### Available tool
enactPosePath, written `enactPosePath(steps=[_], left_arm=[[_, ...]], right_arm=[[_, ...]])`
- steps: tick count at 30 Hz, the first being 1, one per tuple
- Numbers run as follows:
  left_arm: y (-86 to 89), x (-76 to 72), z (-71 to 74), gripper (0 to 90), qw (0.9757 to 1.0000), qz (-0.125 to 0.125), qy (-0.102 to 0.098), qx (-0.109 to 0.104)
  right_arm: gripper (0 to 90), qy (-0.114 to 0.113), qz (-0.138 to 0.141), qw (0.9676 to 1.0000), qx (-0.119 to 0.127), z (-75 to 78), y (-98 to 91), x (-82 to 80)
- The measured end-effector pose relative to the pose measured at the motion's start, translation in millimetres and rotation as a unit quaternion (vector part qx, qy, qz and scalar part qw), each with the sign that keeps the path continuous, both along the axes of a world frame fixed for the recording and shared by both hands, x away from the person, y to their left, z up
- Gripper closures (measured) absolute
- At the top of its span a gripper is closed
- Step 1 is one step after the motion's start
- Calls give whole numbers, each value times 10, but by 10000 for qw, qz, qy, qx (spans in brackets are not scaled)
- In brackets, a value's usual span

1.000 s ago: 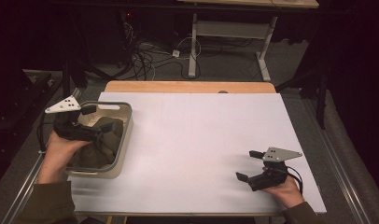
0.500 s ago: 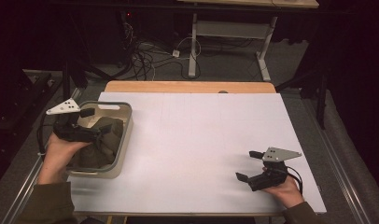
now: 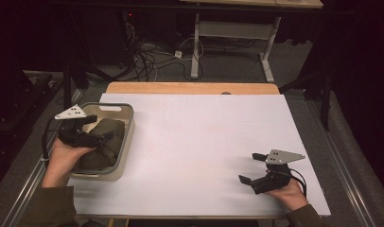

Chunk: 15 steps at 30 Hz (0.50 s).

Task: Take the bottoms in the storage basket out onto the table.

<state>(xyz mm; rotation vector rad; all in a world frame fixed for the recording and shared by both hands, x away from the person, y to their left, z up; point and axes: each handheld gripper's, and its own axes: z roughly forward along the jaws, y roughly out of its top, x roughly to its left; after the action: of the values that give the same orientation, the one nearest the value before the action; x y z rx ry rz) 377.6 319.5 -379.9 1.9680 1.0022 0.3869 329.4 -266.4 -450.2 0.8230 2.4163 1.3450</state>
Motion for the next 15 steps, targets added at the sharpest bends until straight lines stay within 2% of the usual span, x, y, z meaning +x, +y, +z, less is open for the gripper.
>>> enactPosePath(steps=[9,15], left_arm=[[-18,7,-102,0,9998,-2,192,78],[-33,21,-144,0,9992,74,295,248]], right_arm=[[14,8,-5,10000,-6,-8,-8,5],[14,10,0,10000,-18,-10,-8,7]])
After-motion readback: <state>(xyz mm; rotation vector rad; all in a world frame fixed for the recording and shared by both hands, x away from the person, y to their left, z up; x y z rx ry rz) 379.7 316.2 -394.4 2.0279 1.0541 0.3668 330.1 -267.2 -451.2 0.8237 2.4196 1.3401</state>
